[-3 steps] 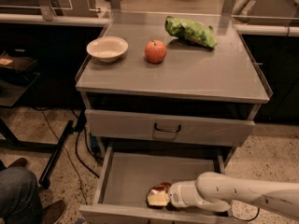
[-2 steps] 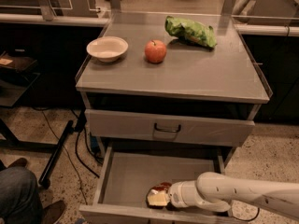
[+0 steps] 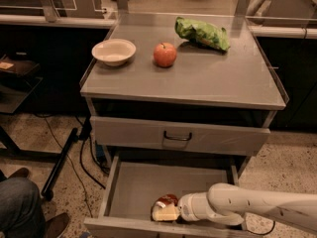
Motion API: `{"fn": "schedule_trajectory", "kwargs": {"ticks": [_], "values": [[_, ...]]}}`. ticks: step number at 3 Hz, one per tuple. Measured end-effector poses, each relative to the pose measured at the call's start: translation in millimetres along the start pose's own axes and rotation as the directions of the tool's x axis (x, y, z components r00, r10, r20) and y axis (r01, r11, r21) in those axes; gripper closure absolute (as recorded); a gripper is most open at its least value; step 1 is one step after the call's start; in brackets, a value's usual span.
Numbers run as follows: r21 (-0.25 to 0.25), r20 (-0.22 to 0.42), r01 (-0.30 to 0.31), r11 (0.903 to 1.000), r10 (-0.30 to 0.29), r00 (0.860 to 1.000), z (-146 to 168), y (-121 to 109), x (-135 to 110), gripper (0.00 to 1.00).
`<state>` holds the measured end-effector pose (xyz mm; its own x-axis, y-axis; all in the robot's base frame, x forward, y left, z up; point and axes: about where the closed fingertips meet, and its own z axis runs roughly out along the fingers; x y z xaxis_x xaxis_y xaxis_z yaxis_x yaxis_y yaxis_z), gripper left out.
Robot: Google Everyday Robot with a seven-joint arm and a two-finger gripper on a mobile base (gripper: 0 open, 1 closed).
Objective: Place coke can into middle drawer
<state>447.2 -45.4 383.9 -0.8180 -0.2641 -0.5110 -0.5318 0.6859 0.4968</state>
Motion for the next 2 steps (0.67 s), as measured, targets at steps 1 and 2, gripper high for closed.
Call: {"fn": "schedule_trajectory", "kwargs": {"ticks": [1, 2], "values": [[0.0, 0.0, 0.0, 1.0, 0.0, 1.0, 0.1, 0.1, 0.0, 0.0], [0.0, 0.0, 0.0, 1.0, 0.0, 1.0, 0.1, 0.1, 0.0, 0.0]]}}
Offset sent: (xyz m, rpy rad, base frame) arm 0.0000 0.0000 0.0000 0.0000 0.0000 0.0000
